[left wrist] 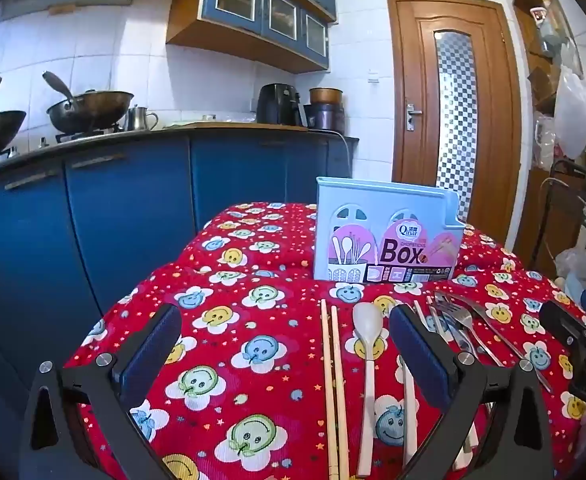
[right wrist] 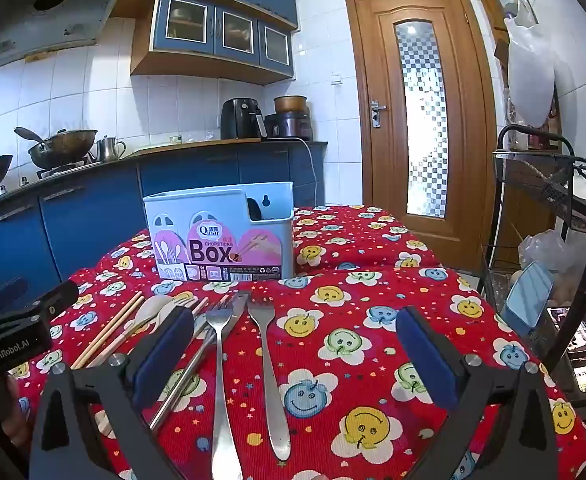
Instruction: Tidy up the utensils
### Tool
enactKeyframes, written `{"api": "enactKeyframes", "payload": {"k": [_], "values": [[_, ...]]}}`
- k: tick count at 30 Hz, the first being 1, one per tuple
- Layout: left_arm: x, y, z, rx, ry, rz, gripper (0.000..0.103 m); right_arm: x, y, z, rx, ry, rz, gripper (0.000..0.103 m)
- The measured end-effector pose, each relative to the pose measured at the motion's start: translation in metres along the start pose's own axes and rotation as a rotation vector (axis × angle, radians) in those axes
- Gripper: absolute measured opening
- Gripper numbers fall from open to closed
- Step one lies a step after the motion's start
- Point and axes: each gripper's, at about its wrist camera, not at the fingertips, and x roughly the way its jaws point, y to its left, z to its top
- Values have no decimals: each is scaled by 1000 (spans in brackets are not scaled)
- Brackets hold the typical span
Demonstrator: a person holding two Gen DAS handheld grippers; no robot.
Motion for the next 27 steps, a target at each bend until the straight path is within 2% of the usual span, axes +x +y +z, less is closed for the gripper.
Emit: {"api": "enactKeyframes", "payload": {"k": [8, 9, 27], "values": [[5, -3, 2, 30, -2, 2, 103, 0, 0, 0, 1, 2, 0, 103], [-2, 0, 0, 4, -9, 5, 103, 0, 0, 0, 1, 1, 1, 103], [-1, 3, 3, -1, -8, 3, 103, 0, 0, 0, 1, 3, 0, 103]]}}
